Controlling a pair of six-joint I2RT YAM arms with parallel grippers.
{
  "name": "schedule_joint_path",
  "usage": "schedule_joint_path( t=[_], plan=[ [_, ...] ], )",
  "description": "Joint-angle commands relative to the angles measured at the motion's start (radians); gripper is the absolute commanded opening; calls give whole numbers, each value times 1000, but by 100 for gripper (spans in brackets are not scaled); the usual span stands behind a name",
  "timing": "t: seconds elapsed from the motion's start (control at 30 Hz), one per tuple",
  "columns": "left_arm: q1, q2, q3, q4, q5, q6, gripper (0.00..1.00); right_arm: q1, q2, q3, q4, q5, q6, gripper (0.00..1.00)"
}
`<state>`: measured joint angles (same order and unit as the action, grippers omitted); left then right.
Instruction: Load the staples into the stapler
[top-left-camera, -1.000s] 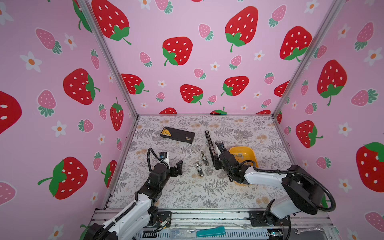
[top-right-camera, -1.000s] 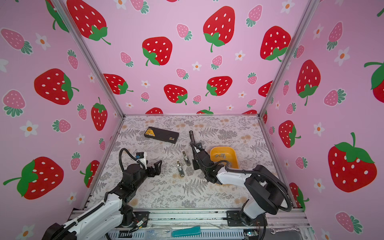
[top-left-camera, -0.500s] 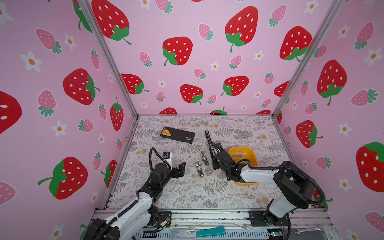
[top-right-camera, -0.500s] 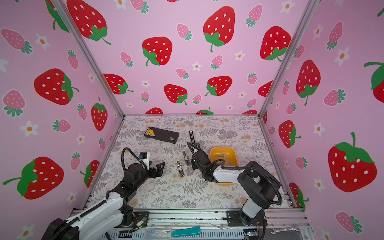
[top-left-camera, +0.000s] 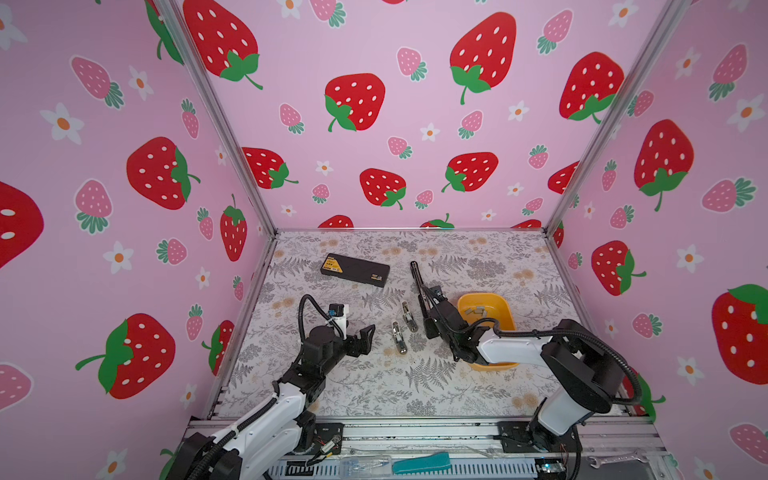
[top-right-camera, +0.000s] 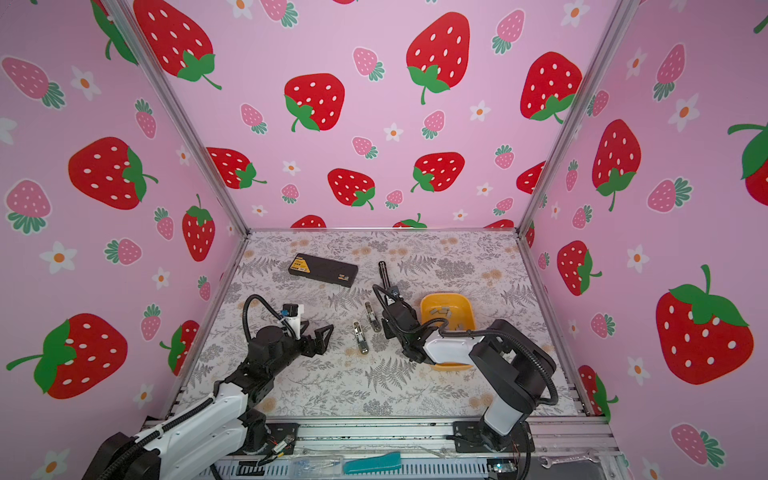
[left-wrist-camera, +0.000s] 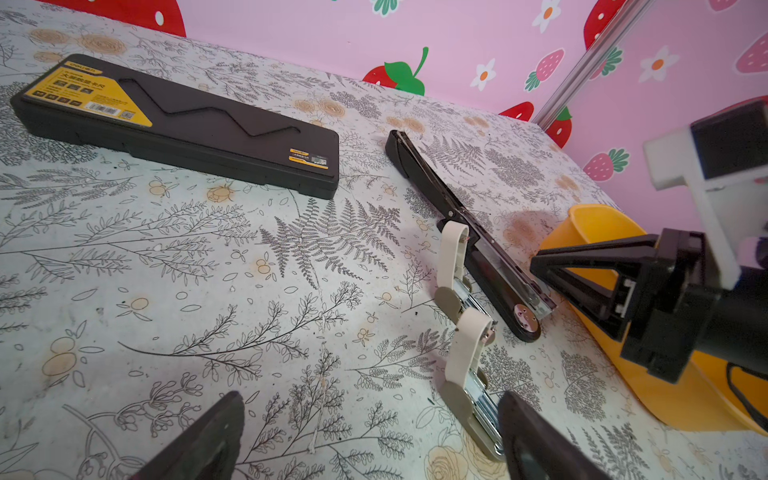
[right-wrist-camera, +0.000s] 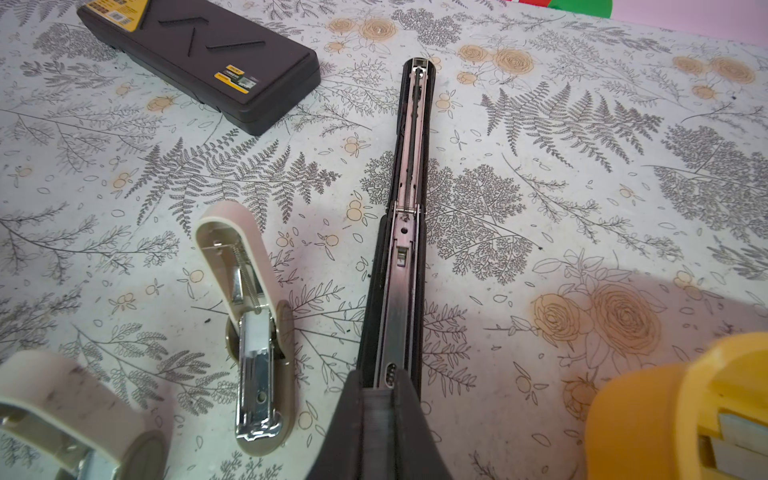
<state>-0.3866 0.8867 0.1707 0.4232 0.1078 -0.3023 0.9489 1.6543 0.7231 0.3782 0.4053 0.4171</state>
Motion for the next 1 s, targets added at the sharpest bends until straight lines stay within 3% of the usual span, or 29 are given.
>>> schedule_joint_path(
  t=[0.0,0.97],
  plan=[
    [-4,1,11,29,5,12,96,2,14,34,8,26,-13,3],
    [-8,35,30,18,-23,12,95,-41,60,69,10,-16,-23,3]
  ],
)
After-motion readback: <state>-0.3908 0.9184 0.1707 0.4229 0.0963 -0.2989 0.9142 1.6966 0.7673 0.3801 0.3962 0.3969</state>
